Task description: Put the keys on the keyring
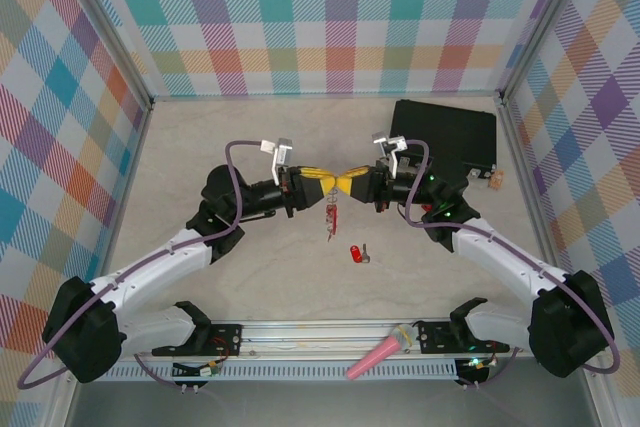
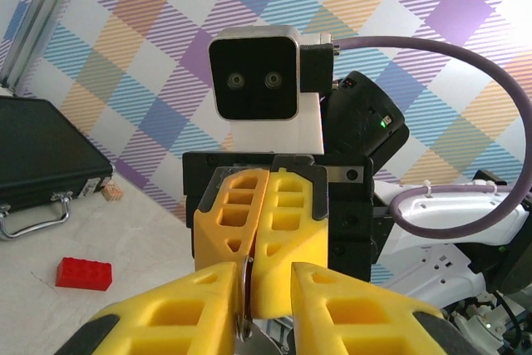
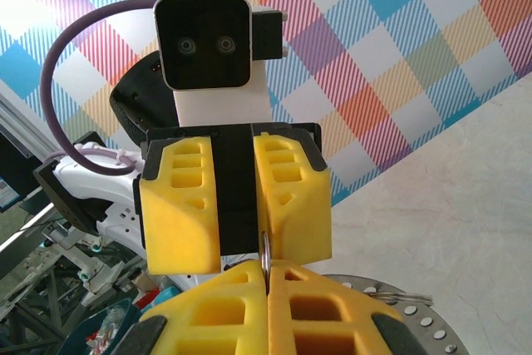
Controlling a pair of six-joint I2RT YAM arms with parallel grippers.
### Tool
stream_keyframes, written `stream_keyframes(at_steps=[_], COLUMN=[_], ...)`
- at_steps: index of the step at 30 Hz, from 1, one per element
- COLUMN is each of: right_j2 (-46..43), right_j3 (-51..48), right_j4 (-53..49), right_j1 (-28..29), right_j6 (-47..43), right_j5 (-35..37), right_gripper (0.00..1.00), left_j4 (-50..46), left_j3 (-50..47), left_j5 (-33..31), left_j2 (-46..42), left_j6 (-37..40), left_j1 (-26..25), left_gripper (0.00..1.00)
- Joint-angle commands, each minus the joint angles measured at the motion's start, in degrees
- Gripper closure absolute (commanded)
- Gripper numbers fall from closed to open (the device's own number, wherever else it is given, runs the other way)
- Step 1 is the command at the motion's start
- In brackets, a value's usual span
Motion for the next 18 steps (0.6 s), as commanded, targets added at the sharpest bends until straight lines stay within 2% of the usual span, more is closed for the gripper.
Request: stream_keyframes(at_steps=[1, 11, 18], right_j2=[0.1, -1.11, -1.07], right_j3=[0.85, 0.71, 0.73], right_j4=[4.12, 2.3, 2.51], right_j1=[0.34, 0.35, 0.36], right_j6=[0.77, -0.71, -0.51], right_j5=[-1.27, -1.19, -1.65], right_gripper=[1.0, 1.0, 1.0], left_j4=[1.18, -4.19, -4.29], left_j3=[1.87, 1.61, 1.14], left_j5=[2.06, 1.67, 1.51], left_j2=[0.53, -1.37, -1.65], left_j6=[1.0, 4.53, 4.78], left_j1=[-0.72, -0.76, -0.76], left_gripper=[0.78, 0.79, 0.81])
